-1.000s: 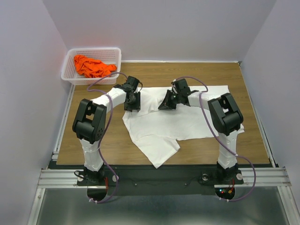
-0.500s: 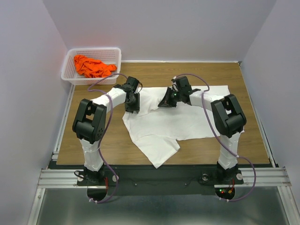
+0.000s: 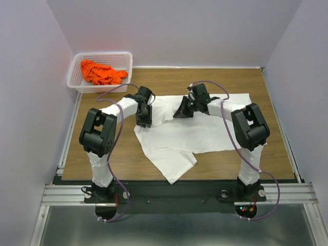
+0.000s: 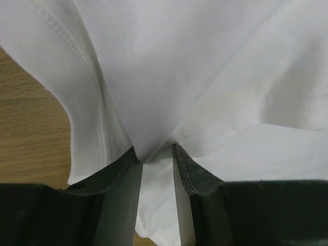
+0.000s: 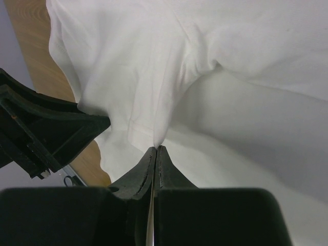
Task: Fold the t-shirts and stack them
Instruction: Fold the tshirt
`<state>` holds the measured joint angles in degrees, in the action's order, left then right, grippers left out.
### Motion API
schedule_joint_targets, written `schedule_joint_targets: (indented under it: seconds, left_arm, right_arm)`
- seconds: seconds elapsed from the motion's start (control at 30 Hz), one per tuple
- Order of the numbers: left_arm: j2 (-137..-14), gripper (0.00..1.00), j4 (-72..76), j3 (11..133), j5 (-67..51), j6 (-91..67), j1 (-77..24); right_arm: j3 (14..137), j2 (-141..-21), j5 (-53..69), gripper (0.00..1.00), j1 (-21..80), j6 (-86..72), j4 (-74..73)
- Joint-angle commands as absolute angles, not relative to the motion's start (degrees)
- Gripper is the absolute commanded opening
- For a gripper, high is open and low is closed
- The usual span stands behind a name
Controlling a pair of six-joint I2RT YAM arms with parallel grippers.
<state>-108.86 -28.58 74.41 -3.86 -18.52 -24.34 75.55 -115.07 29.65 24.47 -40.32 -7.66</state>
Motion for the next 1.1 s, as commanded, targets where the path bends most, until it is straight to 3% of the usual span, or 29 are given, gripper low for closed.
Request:
schedule_joint_targets:
  seconds: [0.0, 0.33, 0.5, 0.83, 1.07]
  left_arm:
    - [-106.00, 0.40, -29.88, 73.39, -4.75, -18.46, -24.35]
    - [-105.03, 0.27, -30.23, 74.88, -5.27, -19.77, -24.08]
    - [-104.24, 0.25, -31.99, 76.81, -5.36, -19.42, -23.99]
    - [-103.27, 0.25, -34.28, 78.05, -6.59, -19.34, -23.82]
    - [-103.18, 0.36, -34.19, 77.52, -7.99, -19.51, -23.73]
  right_arm:
    - [77.61, -111.88, 30.94, 0.01, 24.96, -39.20, -8.17]
    - [78.40, -112.15, 31.38, 0.01, 24.96, -38.67, -8.70]
    - [79.01, -111.80, 31.55, 0.01, 24.96, -37.88, -9.49]
    - [79.98, -111.53, 32.43, 0.01, 25.05, -36.56, -12.13]
    - [80.24, -111.62, 32.78, 0.01, 24.96, -35.95, -12.92]
